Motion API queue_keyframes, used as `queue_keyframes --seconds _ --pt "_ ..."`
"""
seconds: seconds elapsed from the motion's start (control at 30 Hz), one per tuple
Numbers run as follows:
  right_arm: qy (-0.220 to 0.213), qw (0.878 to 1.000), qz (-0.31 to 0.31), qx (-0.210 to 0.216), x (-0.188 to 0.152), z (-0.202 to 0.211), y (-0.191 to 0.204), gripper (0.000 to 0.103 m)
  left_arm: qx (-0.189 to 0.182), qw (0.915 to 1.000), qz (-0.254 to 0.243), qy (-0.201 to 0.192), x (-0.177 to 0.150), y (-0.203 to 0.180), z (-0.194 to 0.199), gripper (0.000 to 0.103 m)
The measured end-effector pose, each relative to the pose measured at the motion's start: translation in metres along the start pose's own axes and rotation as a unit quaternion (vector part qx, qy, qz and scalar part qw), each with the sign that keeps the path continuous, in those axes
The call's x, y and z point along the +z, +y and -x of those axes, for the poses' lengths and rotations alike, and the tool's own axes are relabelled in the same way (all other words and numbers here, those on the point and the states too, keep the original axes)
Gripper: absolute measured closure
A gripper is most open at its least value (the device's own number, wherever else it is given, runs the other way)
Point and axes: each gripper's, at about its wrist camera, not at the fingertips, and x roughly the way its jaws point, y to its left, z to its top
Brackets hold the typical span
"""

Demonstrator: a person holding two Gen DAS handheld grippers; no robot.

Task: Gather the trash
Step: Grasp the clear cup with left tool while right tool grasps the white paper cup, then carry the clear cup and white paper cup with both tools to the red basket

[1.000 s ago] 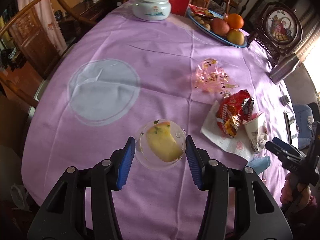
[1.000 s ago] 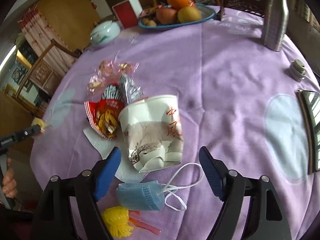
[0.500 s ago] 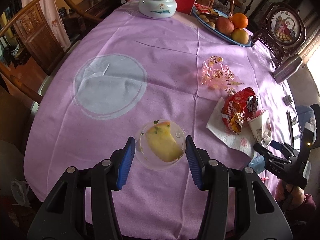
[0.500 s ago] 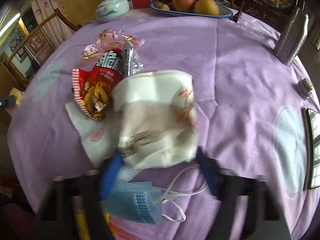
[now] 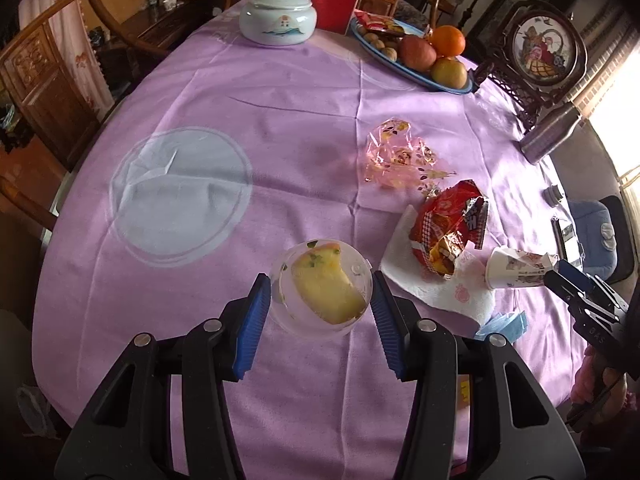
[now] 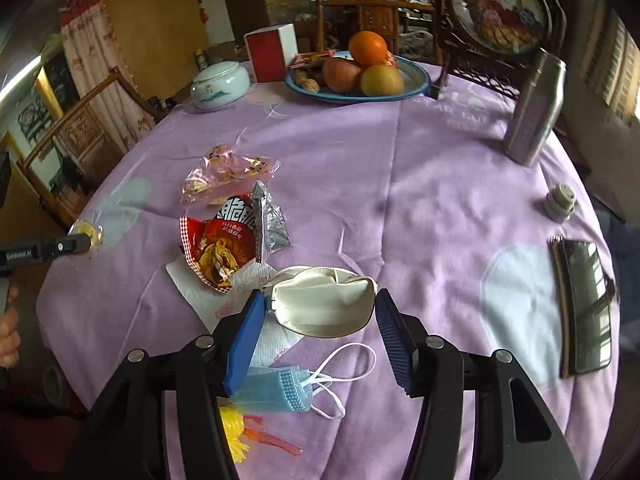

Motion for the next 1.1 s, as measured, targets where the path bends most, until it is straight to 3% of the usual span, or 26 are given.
queue_keyframes --seconds 0.23,0.4,0.57,0.6,0.67,0.7,0.73,0.83,1.0,1.1 --pt "-0.010 0.999 -0.035 0.010 0.005 -0.018 -0.003 0.040 0.007 0.9999 0.005 -0.006 0.001 0.006 0.006 0.052" --pt "-0.022 0.998 -0.049 0.023 0.006 -0.019 -0.007 0.042 0.015 0.9998 0.011 -0.010 -0.001 0.011 0.012 0.052" --pt "-0.086 0.995 -0.037 0.020 0.015 0.021 -0.002 0.043 0.015 0.9995 0.018 -0.022 -0.001 0.016 0.021 0.052" --pt "-0.097 0.995 -0.017 0.003 0.016 0.024 0.001 0.043 0.013 0.9995 0.018 -0.025 -0.001 0.016 0.023 0.052" --pt "-0.045 0.998 -0.014 -0.033 0.015 -0.001 -0.003 0.043 0.009 0.9995 0.019 -0.025 0.000 0.017 0.022 0.052" --pt "-0.043 0.998 -0.051 0.001 0.013 0.001 -0.011 0.043 0.009 0.9995 0.020 -0.023 -0.001 0.017 0.020 0.052" --pt "-0.055 0.997 -0.060 0.016 0.012 0.009 -0.010 0.043 0.009 0.9996 0.019 -0.021 -0.001 0.017 0.020 0.052" --pt "-0.091 0.995 -0.027 -0.012 0.014 0.036 0.005 0.043 0.005 0.9996 0.015 -0.024 -0.003 0.017 0.022 0.052" --pt "-0.134 0.991 -0.026 0.001 0.024 0.072 0.010 0.043 -0.005 0.9996 0.011 -0.025 -0.001 0.016 0.021 0.052" --pt "-0.135 0.990 -0.033 0.008 0.027 0.077 0.009 0.043 -0.013 0.9994 0.008 -0.030 0.001 0.015 0.023 0.052"
